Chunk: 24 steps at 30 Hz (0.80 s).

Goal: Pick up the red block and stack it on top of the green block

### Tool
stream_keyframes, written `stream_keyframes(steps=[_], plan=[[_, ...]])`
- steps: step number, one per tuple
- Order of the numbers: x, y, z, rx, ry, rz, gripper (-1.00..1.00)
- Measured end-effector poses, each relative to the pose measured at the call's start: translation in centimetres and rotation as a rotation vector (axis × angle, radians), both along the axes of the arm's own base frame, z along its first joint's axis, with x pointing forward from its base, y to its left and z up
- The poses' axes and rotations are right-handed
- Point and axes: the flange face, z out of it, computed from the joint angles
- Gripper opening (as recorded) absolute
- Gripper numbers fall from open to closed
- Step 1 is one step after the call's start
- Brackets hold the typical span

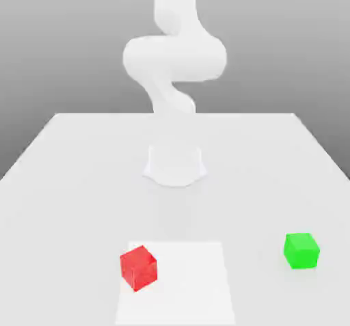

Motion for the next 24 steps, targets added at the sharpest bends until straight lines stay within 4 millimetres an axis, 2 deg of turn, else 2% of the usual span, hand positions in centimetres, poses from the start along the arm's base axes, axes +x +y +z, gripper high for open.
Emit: stream_keyframes(steps=[2,5,10,15,20,24], plan=[[2.5,-0.7,-4.5,0.043,0.072,-0.069,0.0],[5.2,-1.7,-11.1,0.1,0.171,-0.171,0.0],[7.2,-3.5,-22.3,0.181,0.332,-0.35,0.0],[6.3,-5.0,-33.3,0.249,0.488,-0.541,0.0],[2.8,-6.3,-43.4,0.301,0.639,-0.746,0.0],[2.2,-6.2,-48.3,0.307,0.667,-0.779,0.0]])
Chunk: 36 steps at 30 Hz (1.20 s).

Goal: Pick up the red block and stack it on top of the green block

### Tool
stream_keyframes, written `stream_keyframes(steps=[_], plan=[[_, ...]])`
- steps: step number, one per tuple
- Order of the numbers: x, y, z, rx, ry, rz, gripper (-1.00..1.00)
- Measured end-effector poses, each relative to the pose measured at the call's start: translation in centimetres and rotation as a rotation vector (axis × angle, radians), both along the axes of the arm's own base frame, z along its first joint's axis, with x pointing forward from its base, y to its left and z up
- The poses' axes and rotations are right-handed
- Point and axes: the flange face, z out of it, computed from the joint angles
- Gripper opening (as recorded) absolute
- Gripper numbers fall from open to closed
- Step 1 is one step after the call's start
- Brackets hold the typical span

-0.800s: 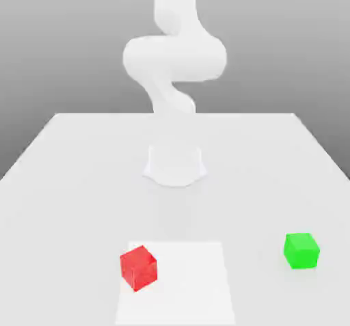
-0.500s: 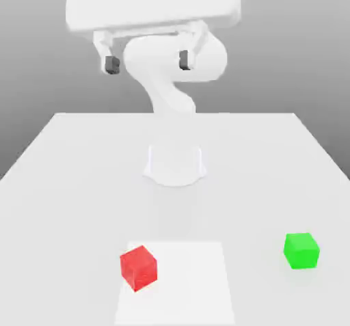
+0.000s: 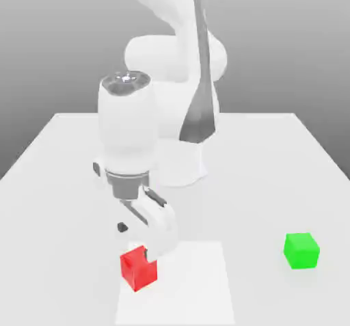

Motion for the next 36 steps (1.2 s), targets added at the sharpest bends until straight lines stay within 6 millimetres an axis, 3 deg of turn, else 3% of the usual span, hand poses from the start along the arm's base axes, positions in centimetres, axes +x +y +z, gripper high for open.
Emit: stream_keyframes(steps=[2,3,10,16,20,23,27,31,36], plan=[[-0.1,0.0,-2.2,0.001,0.002,-0.001,0.0],[-0.2,0.0,-3.0,0.0,0.002,-0.002,-1.0],[-0.2,0.0,-3.1,0.0,0.001,-0.002,-1.0],[-0.1,0.4,2.4,0.0,0.001,0.009,-1.0],[0.8,9.6,4.0,0.003,0.0,0.26,-1.0],[0.1,16.6,4.8,0.004,0.0,0.457,-1.0],[-2.7,25.7,5.8,0.004,0.0,0.718,-1.0],[-7.5,34.0,6.1,0.0,0.0,0.973,-1.0],[-6.3,32.7,1.0,-0.001,0.0,0.938,-1.0]])
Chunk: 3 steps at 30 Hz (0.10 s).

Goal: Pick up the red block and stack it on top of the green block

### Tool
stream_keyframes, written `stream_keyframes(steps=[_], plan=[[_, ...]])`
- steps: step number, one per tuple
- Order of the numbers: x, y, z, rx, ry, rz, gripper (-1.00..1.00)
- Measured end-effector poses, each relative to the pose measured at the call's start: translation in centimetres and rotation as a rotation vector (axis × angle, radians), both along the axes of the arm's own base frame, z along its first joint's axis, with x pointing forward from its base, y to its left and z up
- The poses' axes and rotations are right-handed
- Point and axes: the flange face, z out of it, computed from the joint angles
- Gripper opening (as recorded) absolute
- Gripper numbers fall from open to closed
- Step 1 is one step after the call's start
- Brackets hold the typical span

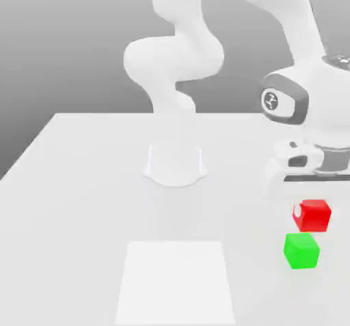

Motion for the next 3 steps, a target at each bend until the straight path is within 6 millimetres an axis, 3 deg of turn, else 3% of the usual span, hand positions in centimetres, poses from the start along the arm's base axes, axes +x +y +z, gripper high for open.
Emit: stream_keyframes(steps=[1,3], plan=[[-0.04,-0.03,-0.59,0.0,0.0,0.0,1.0],[-0.04,-0.03,-0.59,0.0,0.0,0.0,1.0]])
